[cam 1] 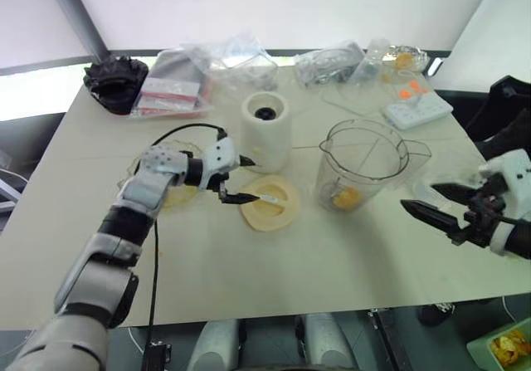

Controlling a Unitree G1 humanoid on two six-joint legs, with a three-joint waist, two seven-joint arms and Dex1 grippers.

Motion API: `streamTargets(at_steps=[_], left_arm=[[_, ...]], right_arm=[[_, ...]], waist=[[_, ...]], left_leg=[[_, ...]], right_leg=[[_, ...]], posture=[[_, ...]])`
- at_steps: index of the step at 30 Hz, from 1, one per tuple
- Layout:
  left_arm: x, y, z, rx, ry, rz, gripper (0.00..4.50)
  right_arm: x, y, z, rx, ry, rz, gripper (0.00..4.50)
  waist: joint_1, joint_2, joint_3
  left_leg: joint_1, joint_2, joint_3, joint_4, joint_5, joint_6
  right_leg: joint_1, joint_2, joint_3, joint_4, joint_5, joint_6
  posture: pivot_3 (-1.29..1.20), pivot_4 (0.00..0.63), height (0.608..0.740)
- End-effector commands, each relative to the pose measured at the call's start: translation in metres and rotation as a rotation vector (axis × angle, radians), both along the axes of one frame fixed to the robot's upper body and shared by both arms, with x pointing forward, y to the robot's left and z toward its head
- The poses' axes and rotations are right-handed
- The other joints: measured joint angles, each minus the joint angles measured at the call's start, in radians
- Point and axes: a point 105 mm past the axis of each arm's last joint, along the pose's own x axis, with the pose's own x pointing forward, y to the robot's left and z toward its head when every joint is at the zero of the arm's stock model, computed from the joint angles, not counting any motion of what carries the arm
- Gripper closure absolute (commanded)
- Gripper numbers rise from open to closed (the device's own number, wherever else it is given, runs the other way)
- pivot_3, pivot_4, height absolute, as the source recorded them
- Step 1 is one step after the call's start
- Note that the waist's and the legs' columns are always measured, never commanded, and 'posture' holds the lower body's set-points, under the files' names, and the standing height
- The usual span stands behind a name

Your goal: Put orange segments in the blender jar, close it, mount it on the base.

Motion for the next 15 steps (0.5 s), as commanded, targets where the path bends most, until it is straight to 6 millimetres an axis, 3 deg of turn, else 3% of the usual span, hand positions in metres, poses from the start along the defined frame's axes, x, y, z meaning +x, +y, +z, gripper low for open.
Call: streamTargets(at_steps=[1,4,15], left_arm=[[0.007,-0.005,0.003,0.035,-0.034,-0.060,0.56],[0.014,-0.010,-0.001,0.059,-0.042,-0.068,1.85],[0.020,-0.033,-0.009,0.119,-0.004,-0.124,1.85]], right_arm=[[0.001,0.012,0.013,-0.009,-0.068,0.033,0.38],[0.003,0.013,0.014,-0.011,-0.082,0.021,0.38],[-0.001,0.018,0.012,-0.020,-0.086,0.006,0.38]], waist=[[0.001,-0.001,0.000],[0.011,-0.001,0.000],[0.022,-0.002,0.000]], left_leg=[[0.000,0.000,0.000,0.000,0.000,0.000],[-0.001,0.000,0.000,0.000,0.000,0.000],[-0.001,0.000,0.000,0.001,0.000,0.000]], right_leg=[[0.000,0.000,0.000,0.000,0.000,0.000],[-0.001,-0.001,0.000,-0.001,0.000,0.000],[0.000,-0.001,0.000,0.000,0.001,0.002]], posture=[[0.00,0.150,0.740],[0.00,0.150,0.740],[0.00,0.150,0.740]])
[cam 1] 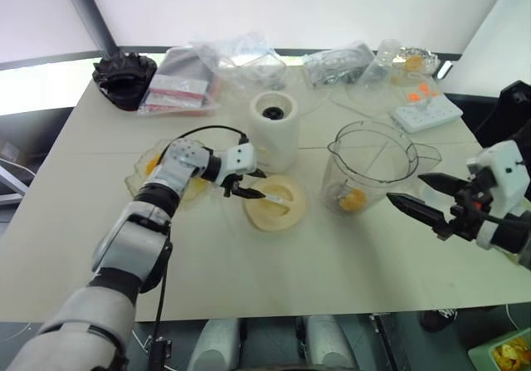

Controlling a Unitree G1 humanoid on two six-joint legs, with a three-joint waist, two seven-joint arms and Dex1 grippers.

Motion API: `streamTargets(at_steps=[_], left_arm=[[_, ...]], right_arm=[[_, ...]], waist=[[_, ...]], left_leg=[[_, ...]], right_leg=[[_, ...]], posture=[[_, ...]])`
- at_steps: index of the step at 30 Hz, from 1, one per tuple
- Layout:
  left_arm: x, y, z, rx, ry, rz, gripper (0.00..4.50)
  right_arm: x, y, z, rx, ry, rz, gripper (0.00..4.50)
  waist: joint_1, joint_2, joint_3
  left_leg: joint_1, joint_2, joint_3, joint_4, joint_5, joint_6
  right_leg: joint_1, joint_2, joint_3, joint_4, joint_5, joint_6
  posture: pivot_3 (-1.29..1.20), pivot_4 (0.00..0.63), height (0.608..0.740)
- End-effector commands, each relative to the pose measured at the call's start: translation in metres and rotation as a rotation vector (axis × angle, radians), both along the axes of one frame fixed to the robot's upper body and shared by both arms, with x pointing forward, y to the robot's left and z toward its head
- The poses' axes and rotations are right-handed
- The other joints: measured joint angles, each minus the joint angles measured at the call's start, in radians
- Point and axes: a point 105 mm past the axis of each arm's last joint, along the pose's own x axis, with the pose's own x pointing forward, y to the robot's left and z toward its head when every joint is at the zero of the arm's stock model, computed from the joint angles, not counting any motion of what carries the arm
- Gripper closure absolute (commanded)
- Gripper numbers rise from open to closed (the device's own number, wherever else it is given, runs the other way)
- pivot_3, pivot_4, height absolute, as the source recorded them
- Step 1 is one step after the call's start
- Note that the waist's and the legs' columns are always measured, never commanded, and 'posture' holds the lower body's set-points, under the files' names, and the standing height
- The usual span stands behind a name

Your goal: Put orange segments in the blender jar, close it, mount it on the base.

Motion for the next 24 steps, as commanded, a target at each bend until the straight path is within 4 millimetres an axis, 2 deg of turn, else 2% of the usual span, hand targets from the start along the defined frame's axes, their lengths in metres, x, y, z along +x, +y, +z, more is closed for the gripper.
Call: streamTargets(at_steps=[1,9,24], left_arm=[[0.003,-0.007,0.009,0.010,-0.031,-0.027,1.85],[0.001,-0.021,0.000,0.056,0.003,-0.043,1.85],[0.002,-0.023,-0.024,0.170,0.018,0.000,1.85]], right_arm=[[-0.003,0.004,0.008,-0.008,-0.053,0.007,0.38],[-0.008,0.005,0.005,-0.011,-0.065,-0.025,0.38],[-0.009,0.007,0.003,-0.003,-0.079,-0.070,0.38]], waist=[[0.000,0.000,0.000],[-0.001,0.000,0.000],[-0.001,-0.001,0.000]], left_leg=[[0.000,0.000,0.000,0.000,0.000,0.000],[0.000,0.000,0.000,0.000,0.000,0.000],[0.000,0.000,0.000,0.001,0.000,0.000]], right_leg=[[0.000,0.000,0.000,0.000,0.000,0.000],[0.000,0.001,0.000,0.001,0.000,0.000],[0.000,0.001,0.000,0.002,0.000,0.001]], posture=[[0.00,0.150,0.740],[0.00,0.150,0.740],[0.00,0.150,0.740]])
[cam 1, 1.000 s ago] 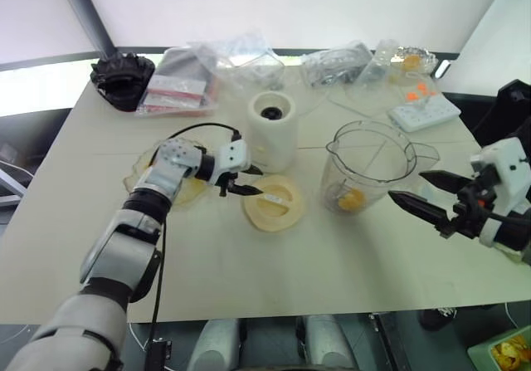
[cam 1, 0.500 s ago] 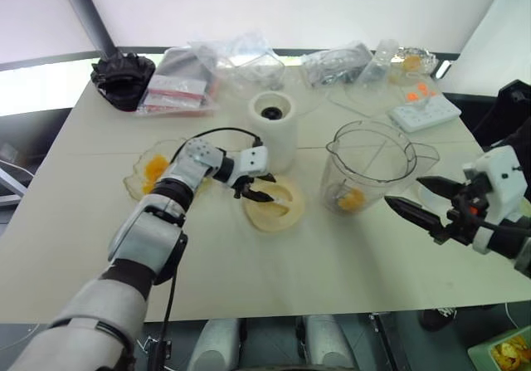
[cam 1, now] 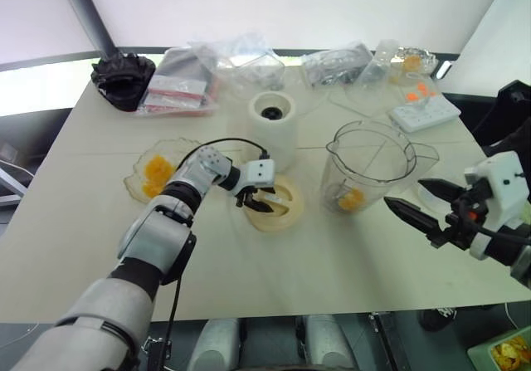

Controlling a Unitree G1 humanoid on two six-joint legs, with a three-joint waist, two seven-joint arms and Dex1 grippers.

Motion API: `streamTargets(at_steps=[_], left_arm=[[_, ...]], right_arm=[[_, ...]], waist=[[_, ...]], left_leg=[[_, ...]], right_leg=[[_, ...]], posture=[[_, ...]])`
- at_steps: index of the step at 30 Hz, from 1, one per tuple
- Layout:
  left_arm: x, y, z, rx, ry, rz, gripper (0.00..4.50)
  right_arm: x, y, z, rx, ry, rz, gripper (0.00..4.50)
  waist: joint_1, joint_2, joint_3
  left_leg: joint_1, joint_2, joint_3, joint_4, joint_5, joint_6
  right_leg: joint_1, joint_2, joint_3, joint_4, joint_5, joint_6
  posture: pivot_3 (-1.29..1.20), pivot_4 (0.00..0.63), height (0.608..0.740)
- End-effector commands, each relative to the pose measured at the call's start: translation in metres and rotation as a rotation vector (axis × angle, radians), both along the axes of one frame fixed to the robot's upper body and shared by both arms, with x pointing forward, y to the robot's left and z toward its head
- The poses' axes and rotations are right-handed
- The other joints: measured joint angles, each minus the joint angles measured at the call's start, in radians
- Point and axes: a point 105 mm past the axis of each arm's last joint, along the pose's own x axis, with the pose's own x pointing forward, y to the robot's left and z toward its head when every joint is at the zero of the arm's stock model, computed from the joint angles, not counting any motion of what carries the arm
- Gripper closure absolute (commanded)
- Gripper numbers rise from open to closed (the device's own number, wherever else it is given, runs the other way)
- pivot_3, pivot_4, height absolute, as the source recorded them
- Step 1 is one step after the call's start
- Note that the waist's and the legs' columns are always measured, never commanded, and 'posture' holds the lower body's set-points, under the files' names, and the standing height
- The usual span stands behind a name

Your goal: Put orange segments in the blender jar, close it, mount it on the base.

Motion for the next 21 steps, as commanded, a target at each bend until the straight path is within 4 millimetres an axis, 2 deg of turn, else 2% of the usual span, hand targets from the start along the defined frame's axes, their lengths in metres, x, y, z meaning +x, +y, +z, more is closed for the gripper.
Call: streamTargets(at_steps=[1,2,5,8,9,16,21], left_arm=[[0.006,-0.004,0.007,0.017,-0.035,0.010,1.85],[0.006,-0.004,0.005,0.023,-0.034,0.018,1.85],[0.006,-0.004,0.002,0.027,-0.028,0.029,2.62],[0.006,-0.005,0.002,0.021,-0.021,0.040,3.99],[0.007,-0.006,0.002,0.015,-0.020,0.044,4.24],[0.011,-0.009,0.013,-0.056,-0.015,0.081,4.22],[0.022,-0.001,0.044,-0.217,-0.039,0.133,4.22]], right_arm=[[-0.002,0.003,0.007,-0.010,-0.046,0.001,0.38],[-0.002,0.003,0.007,-0.012,-0.046,-0.005,0.38],[-0.002,0.001,0.007,-0.015,-0.046,-0.016,0.38],[-0.002,0.000,0.007,-0.017,-0.044,-0.028,0.38],[-0.002,-0.001,0.006,-0.015,-0.044,-0.031,0.38],[-0.001,-0.006,-0.004,-0.013,-0.016,-0.070,0.38],[0.008,-0.018,-0.016,-0.040,-0.020,-0.154,0.38]], waist=[[0.000,0.000,0.000],[0.000,0.000,0.000],[0.000,0.000,0.000],[0.000,-0.001,-0.001],[0.000,-0.001,-0.001],[0.000,-0.001,-0.001],[-0.001,-0.001,0.000]], left_leg=[[0.000,0.000,0.000,0.000,0.000,0.000],[0.000,0.000,0.000,0.000,0.000,0.000],[0.000,0.000,0.000,0.000,0.000,0.000],[0.000,0.000,0.000,0.000,0.000,0.000],[0.000,0.000,0.000,0.000,0.000,0.000],[0.000,0.000,0.000,0.001,0.000,0.000],[0.000,0.000,0.000,0.001,0.000,0.000]], right_leg=[[0.000,0.000,0.000,0.000,0.000,0.000],[0.000,0.000,0.000,0.000,0.000,0.000],[0.000,0.000,0.000,0.000,0.000,0.000],[0.000,0.000,0.000,0.000,0.000,0.000],[0.000,0.000,0.000,0.001,0.000,0.000],[0.001,0.000,0.000,0.001,0.000,0.000],[0.000,0.000,0.000,0.001,0.000,0.000]], posture=[[0.00,0.150,0.740],[0.00,0.150,0.740],[0.00,0.150,0.740],[0.00,0.150,0.740],[0.00,0.150,0.740],[0.00,0.150,0.740],[0.00,0.150,0.740]])
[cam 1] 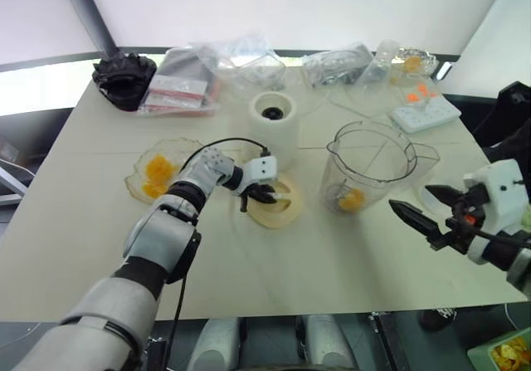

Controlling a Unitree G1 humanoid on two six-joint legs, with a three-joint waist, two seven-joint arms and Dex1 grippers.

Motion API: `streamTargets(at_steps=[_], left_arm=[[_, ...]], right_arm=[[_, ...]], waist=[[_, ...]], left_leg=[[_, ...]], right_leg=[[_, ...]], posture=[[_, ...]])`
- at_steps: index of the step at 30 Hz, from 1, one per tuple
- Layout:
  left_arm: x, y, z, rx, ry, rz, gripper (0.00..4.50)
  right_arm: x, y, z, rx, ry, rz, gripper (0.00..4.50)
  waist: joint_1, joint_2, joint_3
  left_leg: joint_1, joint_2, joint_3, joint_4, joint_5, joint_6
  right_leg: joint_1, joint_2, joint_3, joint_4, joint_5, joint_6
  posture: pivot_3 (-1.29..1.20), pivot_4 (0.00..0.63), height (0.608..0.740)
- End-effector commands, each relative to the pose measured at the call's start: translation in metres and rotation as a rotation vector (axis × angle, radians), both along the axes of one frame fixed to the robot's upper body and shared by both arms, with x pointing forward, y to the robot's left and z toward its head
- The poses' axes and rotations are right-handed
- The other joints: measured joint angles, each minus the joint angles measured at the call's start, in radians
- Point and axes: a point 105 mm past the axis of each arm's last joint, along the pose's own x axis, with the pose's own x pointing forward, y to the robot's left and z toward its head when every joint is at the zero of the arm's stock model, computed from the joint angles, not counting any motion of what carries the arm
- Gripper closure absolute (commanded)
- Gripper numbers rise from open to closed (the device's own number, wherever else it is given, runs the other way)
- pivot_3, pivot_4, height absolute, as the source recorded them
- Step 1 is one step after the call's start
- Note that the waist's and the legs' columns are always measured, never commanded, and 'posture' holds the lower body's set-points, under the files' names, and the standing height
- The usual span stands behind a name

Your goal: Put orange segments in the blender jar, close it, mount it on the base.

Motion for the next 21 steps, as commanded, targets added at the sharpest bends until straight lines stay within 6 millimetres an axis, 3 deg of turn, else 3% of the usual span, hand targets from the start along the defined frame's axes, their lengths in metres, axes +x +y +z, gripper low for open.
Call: streamTargets(at_steps=[1,11,15,21], left_arm=[[0.014,0.001,0.047,-0.179,-0.088,0.025,4.22],[0.012,0.027,0.117,-0.539,-0.126,0.115,4.22],[0.001,0.032,0.129,-0.584,-0.146,0.148,4.22],[-0.018,0.033,0.130,-0.572,-0.154,0.145,4.22]], right_arm=[[0.010,-0.012,0.004,-0.034,-0.067,-0.077,0.38],[0.029,-0.037,-0.009,-0.066,-0.085,-0.186,0.38],[0.038,-0.043,-0.016,-0.066,-0.080,-0.209,0.38],[0.046,-0.049,-0.017,-0.055,-0.092,-0.226,0.38]], waist=[[0.000,0.000,0.000],[-0.004,0.000,0.000],[-0.003,0.001,0.000],[-0.001,0.001,0.000]], left_leg=[[0.000,0.000,0.000,0.000,0.000,0.000],[0.001,0.000,-0.001,0.001,0.000,0.000],[0.001,0.001,-0.001,0.001,0.000,0.000],[0.002,0.000,-0.001,0.001,0.000,0.000]], right_leg=[[0.000,0.000,0.000,0.000,0.000,0.000],[0.000,0.000,0.001,0.001,0.001,0.000],[0.000,0.000,0.001,0.003,0.001,0.000],[0.000,0.000,0.001,0.005,0.001,-0.001]], posture=[[0.00,0.150,0.740],[0.00,0.150,0.740],[0.00,0.150,0.740],[0.00,0.150,0.740]])
